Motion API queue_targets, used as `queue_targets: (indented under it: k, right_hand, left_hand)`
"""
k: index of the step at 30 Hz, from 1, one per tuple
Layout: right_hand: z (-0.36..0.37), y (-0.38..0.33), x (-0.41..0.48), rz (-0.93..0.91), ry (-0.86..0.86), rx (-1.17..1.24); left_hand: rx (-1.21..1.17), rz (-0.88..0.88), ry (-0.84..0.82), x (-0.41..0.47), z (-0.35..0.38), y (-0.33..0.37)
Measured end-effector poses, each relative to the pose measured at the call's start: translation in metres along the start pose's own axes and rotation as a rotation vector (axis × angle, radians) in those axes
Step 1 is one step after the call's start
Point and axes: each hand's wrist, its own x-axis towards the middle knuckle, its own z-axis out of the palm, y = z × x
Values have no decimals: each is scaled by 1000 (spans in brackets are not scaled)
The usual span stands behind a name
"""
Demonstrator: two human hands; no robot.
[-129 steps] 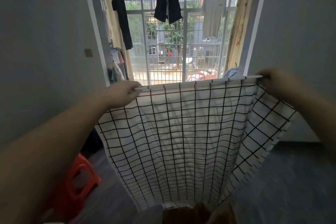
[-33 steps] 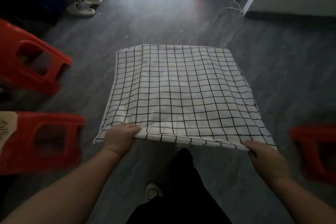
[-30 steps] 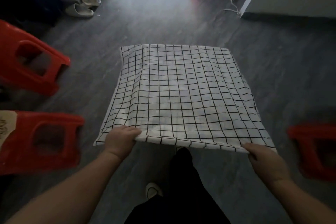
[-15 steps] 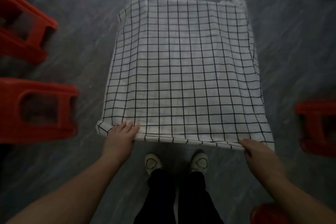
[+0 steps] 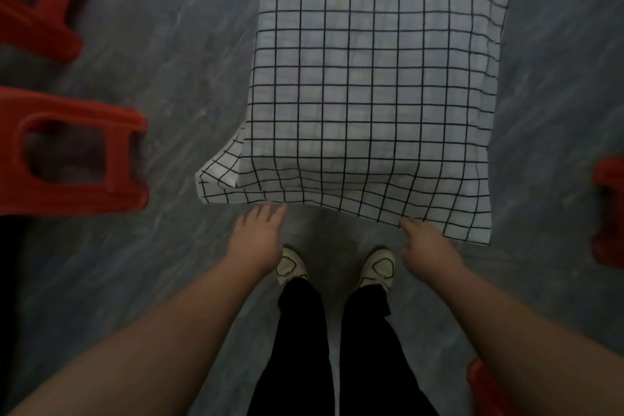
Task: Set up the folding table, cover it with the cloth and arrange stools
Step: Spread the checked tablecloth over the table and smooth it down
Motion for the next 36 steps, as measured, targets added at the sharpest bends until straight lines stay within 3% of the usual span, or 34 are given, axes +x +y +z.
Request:
queue_targets:
  k: [12,26,36]
  right_hand:
    - [-31,19,-53,144,183,357]
    - [-71,125,-45,198,418,700]
    - [-75,165,20,338,347,1098]
  left_hand:
    - [-43,135,101,-3,-52,63]
    - [46,357,182,33,-94,243]
    - [249,389,245,102,-99,293]
